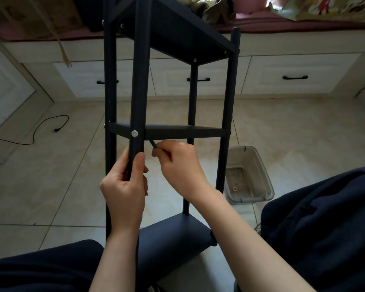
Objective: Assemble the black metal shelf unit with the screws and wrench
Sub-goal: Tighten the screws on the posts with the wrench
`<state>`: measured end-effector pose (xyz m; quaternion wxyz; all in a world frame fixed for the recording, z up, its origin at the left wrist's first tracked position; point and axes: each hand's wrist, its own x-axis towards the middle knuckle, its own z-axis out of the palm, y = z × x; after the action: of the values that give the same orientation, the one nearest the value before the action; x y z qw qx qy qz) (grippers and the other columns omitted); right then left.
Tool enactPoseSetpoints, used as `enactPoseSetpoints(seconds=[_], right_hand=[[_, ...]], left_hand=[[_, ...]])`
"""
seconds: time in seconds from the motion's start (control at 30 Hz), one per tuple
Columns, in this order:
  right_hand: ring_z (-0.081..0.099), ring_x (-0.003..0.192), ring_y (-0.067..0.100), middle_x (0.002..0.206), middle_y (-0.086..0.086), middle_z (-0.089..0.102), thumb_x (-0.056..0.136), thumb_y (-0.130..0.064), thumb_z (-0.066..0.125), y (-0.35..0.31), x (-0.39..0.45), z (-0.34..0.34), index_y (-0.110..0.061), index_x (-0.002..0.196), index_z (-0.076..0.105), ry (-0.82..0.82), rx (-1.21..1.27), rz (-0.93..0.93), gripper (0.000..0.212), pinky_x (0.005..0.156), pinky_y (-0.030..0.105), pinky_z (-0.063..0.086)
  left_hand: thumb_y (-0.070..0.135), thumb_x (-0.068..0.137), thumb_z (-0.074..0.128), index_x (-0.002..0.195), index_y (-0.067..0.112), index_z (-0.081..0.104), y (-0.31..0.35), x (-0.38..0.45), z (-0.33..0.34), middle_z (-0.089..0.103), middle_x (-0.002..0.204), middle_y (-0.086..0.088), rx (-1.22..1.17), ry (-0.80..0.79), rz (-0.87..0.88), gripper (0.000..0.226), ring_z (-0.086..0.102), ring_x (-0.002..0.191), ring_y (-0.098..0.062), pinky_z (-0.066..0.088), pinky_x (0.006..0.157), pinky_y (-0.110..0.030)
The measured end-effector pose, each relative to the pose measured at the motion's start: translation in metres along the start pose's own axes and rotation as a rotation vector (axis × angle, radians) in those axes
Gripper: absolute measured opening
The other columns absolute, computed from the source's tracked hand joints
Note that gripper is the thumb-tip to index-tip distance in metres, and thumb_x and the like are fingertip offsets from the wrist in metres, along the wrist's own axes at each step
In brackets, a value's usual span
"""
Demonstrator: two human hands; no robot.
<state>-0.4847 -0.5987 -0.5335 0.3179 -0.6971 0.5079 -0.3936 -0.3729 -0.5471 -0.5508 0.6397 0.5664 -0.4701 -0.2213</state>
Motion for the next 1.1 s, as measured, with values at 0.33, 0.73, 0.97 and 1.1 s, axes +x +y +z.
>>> enactPoseSetpoints(seconds=[0.33, 0.73, 0.97, 1.1], right_hand=[[0.056, 0.068, 0.002, 0.084, 0.004, 0.073, 0.099, -0.017, 0.056, -0.001, -0.003, 0.005, -0.009, 0.102, 0.076, 0.019, 0.075, -0.013, 0.021, 0.07, 0.004, 0.042], [0.071, 0.079, 0.021, 0.087, 0.014, 0.074, 0.095, -0.007, 0.061, 0.012, 0.005, 0.046, 0.002, 0.1, 0.073, 0.233, 0.152, -0.167, 0.016, 0.08, 0.009, 0.05], [0.065, 0.07, 0.02, 0.07, 0.015, 0.071, 0.087, 0.0, 0.066, 0.012, 0.02, 0.071, 0.005, 0.078, 0.07, 0.375, 0.216, -0.222, 0.011, 0.077, -0.002, 0.04], [0.064, 0.073, 0.018, 0.071, 0.015, 0.071, 0.089, -0.001, 0.065, 0.013, 0.021, 0.073, 0.004, 0.08, 0.07, 0.357, 0.296, -0.208, 0.012, 0.074, 0.001, 0.043]], left_hand=[[0.044, 0.095, 0.058, 0.123, 0.015, 0.07, 0.001, 0.0, 0.0, 0.059, 0.067, 0.0, 0.005, -0.008, 0.003, 0.042, 0.048, 0.043, -0.015, 0.041, 0.042, -0.024], [0.039, 0.099, 0.059, 0.123, 0.011, 0.069, -0.002, -0.001, -0.003, 0.06, 0.067, 0.001, -0.003, -0.02, 0.026, 0.039, 0.05, 0.043, -0.014, 0.042, 0.042, -0.024], [0.037, 0.1, 0.058, 0.124, 0.011, 0.069, -0.007, 0.001, -0.005, 0.06, 0.068, 0.002, -0.009, -0.021, 0.024, 0.037, 0.049, 0.044, -0.016, 0.042, 0.043, -0.024], [0.036, 0.1, 0.058, 0.122, 0.014, 0.07, -0.007, 0.003, -0.005, 0.06, 0.067, 0.003, -0.01, -0.016, 0.02, 0.033, 0.048, 0.043, -0.016, 0.041, 0.043, -0.024]])
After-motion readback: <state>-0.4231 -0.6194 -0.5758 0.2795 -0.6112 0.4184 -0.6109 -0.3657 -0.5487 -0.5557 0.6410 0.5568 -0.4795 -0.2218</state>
